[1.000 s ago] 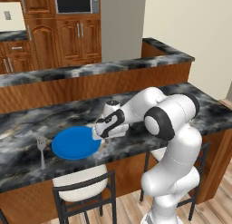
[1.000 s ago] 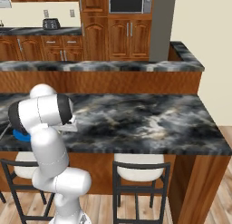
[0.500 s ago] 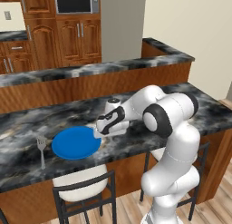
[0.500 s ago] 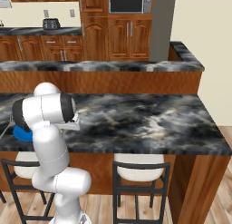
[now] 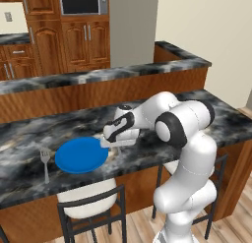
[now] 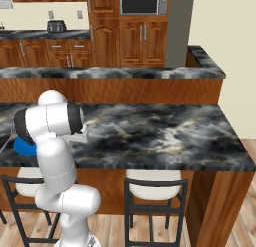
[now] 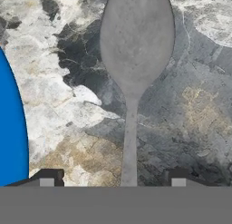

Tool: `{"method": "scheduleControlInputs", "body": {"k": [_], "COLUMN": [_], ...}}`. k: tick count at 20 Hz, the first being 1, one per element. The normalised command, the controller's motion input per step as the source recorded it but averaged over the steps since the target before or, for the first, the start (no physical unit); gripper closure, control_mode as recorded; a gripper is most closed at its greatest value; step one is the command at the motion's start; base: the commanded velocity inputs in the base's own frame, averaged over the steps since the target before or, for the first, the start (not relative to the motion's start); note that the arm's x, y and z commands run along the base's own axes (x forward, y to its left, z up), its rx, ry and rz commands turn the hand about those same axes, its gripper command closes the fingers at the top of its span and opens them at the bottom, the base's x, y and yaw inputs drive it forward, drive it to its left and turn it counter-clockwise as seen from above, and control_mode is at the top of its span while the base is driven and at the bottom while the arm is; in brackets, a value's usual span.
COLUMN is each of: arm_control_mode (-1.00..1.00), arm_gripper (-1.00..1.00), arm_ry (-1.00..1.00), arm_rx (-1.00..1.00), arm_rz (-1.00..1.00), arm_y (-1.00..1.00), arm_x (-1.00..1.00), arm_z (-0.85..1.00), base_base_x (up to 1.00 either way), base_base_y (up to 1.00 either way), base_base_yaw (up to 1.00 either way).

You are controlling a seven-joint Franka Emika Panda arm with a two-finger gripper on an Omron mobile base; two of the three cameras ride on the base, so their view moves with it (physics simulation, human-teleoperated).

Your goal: Take the fork and place it on the left side of the plate. Then take the spoon and place it on the right side of the plate. Make sure they're directly next to the plate.

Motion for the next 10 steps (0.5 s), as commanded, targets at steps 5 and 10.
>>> {"method": "scheduleControlInputs", "body": {"k": [5, 10], "arm_control_mode": [-1.0, -1.0], "arm_gripper": [-1.0, -1.0], "arm_ry": [0.0, 0.0], "arm_rx": [0.05, 0.02], "arm_rz": [0.01, 0.01], "arm_y": [-0.01, -0.02], "arm_x": [0.0, -0.02], "arm_z": [0.03, 0.24], "base_base_x": [0.0, 0.0], "base_base_y": [0.0, 0.0], "base_base_yaw": [0.0, 0.0]}}
